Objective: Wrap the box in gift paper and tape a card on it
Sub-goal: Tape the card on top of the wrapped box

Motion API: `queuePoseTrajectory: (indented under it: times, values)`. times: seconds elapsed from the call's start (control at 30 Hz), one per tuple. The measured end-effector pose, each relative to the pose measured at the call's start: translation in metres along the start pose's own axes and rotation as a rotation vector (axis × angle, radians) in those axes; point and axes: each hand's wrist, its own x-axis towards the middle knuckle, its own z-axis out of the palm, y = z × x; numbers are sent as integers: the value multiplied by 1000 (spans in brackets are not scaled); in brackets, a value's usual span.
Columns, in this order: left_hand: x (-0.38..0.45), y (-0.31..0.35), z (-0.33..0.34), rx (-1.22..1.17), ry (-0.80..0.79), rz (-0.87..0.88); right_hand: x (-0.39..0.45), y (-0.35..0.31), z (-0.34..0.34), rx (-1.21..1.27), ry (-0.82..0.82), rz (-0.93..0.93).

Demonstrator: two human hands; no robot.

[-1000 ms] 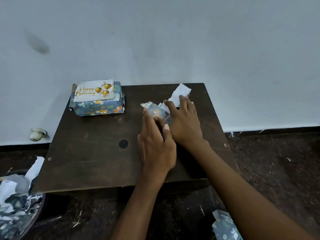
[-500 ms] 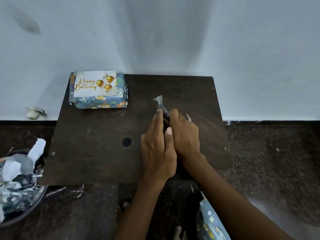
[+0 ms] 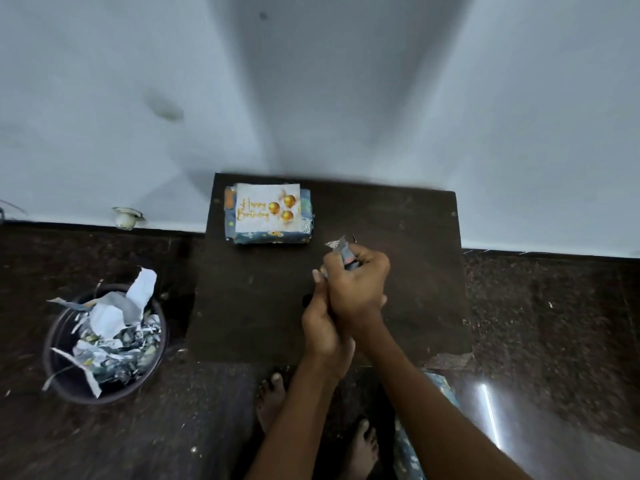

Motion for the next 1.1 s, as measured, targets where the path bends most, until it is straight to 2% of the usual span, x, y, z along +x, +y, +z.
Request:
queuePoseTrajectory:
  times: [0.1, 0.27, 0.37, 0.47, 0.6, 0.8, 1.0, 1.1]
  values:
    - [-22, 27, 4, -110, -38, -40, -15, -22, 22, 3, -11, 21]
    - [-39, 76, -6, -202, 109, 33, -27, -57, 64, 34, -77, -8]
    - [-40, 115, -13, -220, 198, 92, -28, -78, 96, 112, -171, 9]
    - [-33, 152, -29, -163, 287, 141, -22, -80, 128, 98, -251, 22]
    - [-26, 189, -62, -117, 407, 241, -26, -60, 177, 43, -356, -12]
    - [-17, 241, -125, -274, 591, 340, -47, -40, 269, -116, -514, -68]
    - [-4, 255, -208, -505, 789, 267, -84, 7, 343, -288, -701, -24]
    - [15, 254, -254, -564, 844, 271, -96, 38, 373, -406, -804, 64]
